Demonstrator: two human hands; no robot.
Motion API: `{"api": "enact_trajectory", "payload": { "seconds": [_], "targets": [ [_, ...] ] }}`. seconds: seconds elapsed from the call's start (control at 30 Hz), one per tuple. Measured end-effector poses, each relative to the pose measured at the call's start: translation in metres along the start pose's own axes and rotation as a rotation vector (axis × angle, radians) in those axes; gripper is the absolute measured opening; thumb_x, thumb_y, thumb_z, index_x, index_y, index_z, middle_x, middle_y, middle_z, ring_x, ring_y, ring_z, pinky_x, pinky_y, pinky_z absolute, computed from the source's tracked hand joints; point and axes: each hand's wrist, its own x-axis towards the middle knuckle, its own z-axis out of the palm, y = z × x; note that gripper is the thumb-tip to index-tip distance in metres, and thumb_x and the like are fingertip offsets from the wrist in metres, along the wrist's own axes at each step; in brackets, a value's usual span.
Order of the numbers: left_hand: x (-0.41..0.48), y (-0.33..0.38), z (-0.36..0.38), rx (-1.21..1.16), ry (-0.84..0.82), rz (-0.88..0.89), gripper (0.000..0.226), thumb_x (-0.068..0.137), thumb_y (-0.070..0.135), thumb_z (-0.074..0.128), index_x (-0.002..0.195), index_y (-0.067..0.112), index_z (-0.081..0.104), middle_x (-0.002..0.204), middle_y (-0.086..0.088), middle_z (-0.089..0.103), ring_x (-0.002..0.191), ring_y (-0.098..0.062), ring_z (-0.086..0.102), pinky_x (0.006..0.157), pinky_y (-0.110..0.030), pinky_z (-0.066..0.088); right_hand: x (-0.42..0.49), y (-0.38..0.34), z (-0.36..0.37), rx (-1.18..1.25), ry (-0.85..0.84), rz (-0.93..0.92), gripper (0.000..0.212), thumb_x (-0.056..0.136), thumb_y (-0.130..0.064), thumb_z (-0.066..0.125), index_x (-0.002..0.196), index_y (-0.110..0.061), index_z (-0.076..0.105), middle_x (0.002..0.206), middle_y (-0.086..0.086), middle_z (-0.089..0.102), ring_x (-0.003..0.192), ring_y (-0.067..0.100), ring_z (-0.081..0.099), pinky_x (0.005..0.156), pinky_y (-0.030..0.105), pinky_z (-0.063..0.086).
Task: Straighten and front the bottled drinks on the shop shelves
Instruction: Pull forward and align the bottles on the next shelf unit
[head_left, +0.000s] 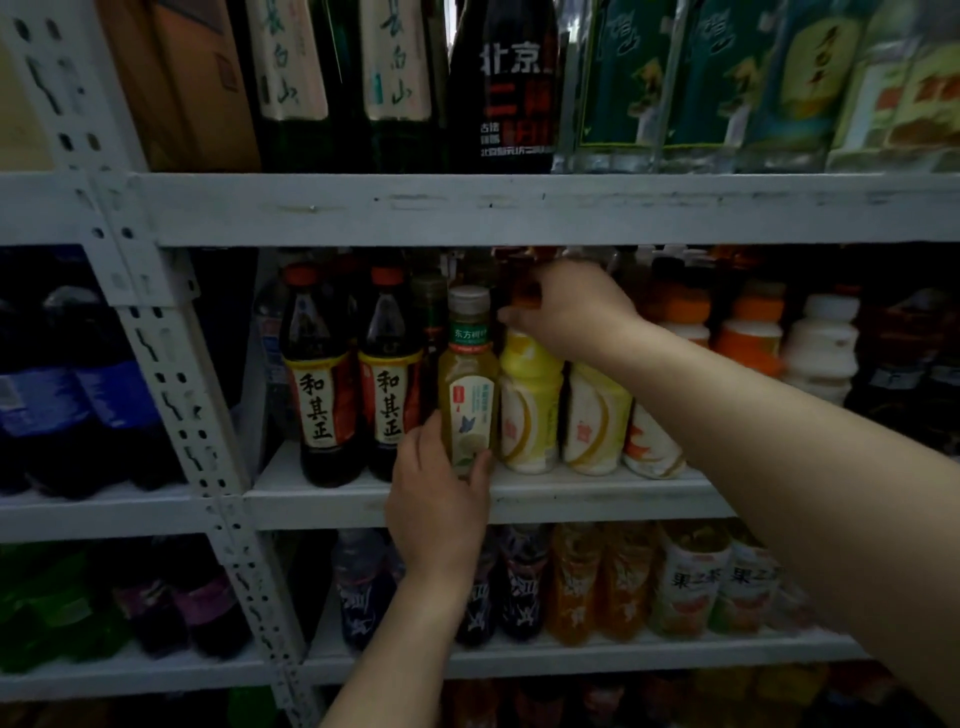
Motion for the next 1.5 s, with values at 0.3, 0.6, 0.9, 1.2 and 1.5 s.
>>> {"api": "enact_trajectory", "payload": {
  "seconds": [0.3, 0.6, 0.9, 1.2, 1.5],
  "targets": [
    [0.001, -0.002, -0.005, 0.009, 0.06, 0.098, 0.057, 0.078, 0.032, 0.075, 0.126, 0.012, 0.053, 0.116, -0.006, 0.056, 0.101, -0.024, 0.06, 0.073, -0.031, 0.048, -0.002, 0.015, -0.022, 0.193, -0.212, -0.072, 0.028, 0.092, -0.025, 0.055, 0.119, -0.028, 0.058, 0.085, -0.015, 0.053, 0.065, 0.004, 0.054, 0.035, 0.009, 0.035],
    [-0.005, 0.01, -0.006, -0.052, 0.087, 0.266, 0.042, 0.078, 0.022, 0.073, 0.115, 0.006, 0.063, 0.105, -0.009, 0.061, 0.094, -0.025, 0.062, 0.068, -0.03, 0.051, -0.003, 0.015, -0.036, 0.085, -0.357, -0.173, 0.028, 0.09, -0.017, 0.049, 0.088, -0.039, 0.065, 0.089, -0.019, 0.061, 0.079, 0.002, 0.055, 0.052, 0.016, 0.04],
    [-0.017, 0.032, 0.008, -0.083, -0.098, 0.262, 0.035, 0.079, 0.018, 0.076, 0.109, 0.004, 0.068, 0.11, -0.011, 0.069, 0.098, -0.027, 0.067, 0.074, -0.036, 0.055, 0.006, 0.005, -0.022, -0.109, -0.148, -0.068, 0.029, 0.086, -0.043, 0.061, 0.1, -0.018, 0.065, 0.079, -0.004, 0.057, 0.066, 0.008, 0.048, 0.051, 0.024, 0.038],
    [-0.023, 0.027, 0.02, -0.048, -0.048, 0.298, 0.036, 0.07, 0.015, 0.084, 0.101, 0.003, 0.072, 0.11, -0.013, 0.07, 0.095, -0.025, 0.069, 0.075, -0.034, 0.056, -0.01, 0.02, -0.031, 0.036, -0.073, -0.157, 0.028, 0.09, -0.04, 0.052, 0.112, -0.027, 0.062, 0.103, -0.003, 0.062, 0.089, 0.016, 0.057, 0.059, 0.024, 0.038],
    [-0.018, 0.026, 0.023, -0.048, 0.002, 0.323, 0.031, 0.07, 0.016, 0.084, 0.095, 0.003, 0.072, 0.102, -0.012, 0.07, 0.091, -0.025, 0.068, 0.071, -0.033, 0.056, -0.021, 0.054, -0.03, -0.363, 0.114, 0.104, 0.05, 0.087, -0.065, 0.043, 0.073, -0.017, 0.052, 0.063, 0.001, 0.045, 0.052, 0.017, 0.042, 0.043, 0.024, 0.026]
  ]
}}
